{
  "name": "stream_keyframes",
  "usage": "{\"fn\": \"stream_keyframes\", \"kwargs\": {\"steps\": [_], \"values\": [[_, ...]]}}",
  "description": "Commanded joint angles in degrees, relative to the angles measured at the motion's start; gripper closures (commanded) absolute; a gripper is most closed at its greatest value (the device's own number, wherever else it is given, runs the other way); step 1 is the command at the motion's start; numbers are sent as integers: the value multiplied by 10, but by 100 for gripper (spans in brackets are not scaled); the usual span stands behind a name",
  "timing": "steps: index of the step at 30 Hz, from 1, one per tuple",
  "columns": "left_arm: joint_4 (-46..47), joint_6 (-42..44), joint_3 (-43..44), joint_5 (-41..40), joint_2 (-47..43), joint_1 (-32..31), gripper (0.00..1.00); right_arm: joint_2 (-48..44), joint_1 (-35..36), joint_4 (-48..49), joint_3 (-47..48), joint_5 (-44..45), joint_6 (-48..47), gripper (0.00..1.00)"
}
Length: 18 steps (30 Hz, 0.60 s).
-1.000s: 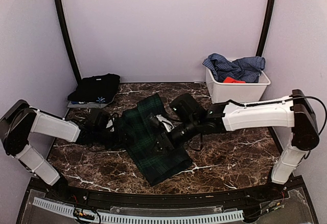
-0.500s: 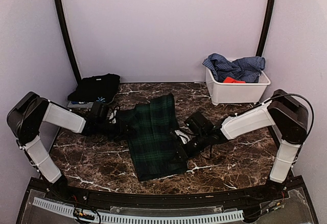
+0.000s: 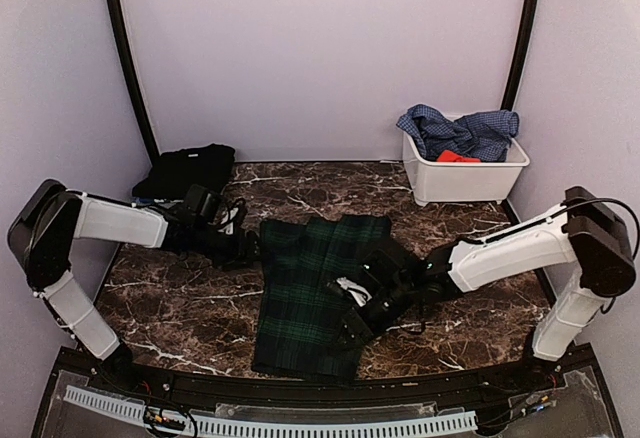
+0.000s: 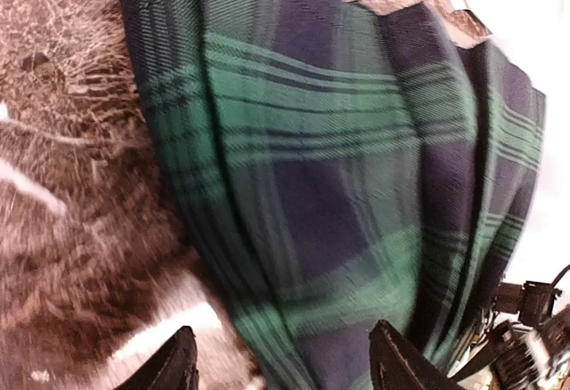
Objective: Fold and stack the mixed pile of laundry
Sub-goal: Adjust the rectangle-folded skirt at the center of the board.
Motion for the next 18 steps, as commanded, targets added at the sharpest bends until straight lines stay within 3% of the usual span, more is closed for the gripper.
{"fn": "stream_keyframes", "kwargs": {"steps": [1,8,14,18], "values": [[-95,2,-4,-40,-108,-6,34,-86,-58,-100,59,51,-47,66],[-105,-20,-71,-42,-188,-70,34,-9,-150,-106,145,68,-89,67],[-87,-34,-97,-39,-154,-149,36,110,-192,-90,192,57,-124,69],[-58,-47,-95,-44,-112,-181,47,169,-226,-86,219,58,-145,70]]}}
